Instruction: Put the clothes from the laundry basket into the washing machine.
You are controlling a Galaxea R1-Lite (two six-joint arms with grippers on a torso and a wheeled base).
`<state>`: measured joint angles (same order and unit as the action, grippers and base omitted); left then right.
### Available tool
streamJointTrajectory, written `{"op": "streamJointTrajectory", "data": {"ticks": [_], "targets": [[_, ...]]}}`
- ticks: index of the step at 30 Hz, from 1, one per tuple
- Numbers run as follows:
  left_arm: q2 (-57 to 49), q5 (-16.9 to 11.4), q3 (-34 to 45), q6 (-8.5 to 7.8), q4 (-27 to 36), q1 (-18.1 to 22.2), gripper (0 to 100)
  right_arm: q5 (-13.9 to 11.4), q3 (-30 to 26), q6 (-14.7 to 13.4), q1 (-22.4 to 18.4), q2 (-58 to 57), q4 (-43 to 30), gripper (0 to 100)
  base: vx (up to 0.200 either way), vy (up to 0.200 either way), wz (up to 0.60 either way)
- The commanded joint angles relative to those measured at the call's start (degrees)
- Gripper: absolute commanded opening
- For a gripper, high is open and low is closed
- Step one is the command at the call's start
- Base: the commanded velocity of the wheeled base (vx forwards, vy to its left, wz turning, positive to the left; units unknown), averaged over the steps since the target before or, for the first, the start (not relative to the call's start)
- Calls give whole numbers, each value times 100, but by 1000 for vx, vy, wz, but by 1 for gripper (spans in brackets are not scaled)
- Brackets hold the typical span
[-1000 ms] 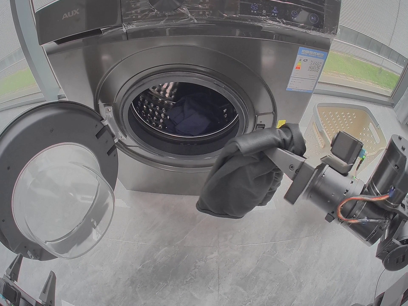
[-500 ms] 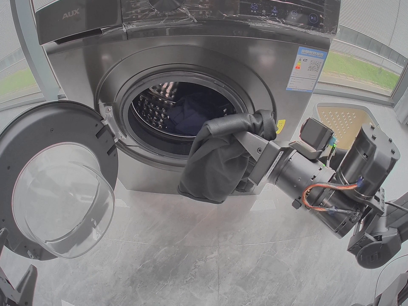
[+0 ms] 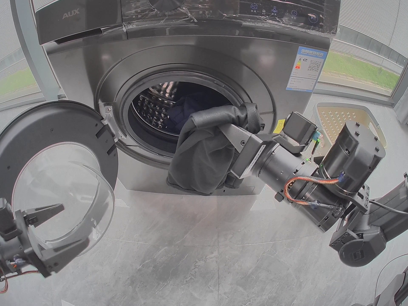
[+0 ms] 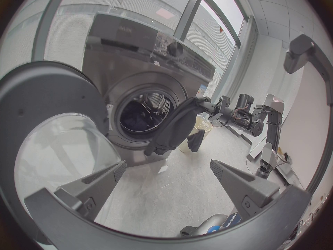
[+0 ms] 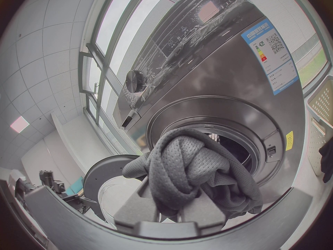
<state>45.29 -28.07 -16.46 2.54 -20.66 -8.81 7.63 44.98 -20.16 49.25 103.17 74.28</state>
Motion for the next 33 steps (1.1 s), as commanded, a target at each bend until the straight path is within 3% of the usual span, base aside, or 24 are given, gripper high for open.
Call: {"op": "streamJointTrajectory", "data": {"ticks": [1, 8, 20, 33], "targets": [[2933, 795, -156, 89, -1713, -1430, 100, -165, 160, 21, 23, 133, 113, 0, 0, 0, 0], [4339, 839, -604, 89, -2838, -1536, 100, -113, 142, 12, 6, 142, 166, 0, 0, 0, 0], [5192, 777, -1299, 89, -2873, -1624, 100, -104, 81, 21, 94, 98, 184, 0, 0, 0, 0], [5763, 531, -1747, 107, -3014, -1580, 100, -104, 54, 48, 155, 63, 175, 0, 0, 0, 0]]}}
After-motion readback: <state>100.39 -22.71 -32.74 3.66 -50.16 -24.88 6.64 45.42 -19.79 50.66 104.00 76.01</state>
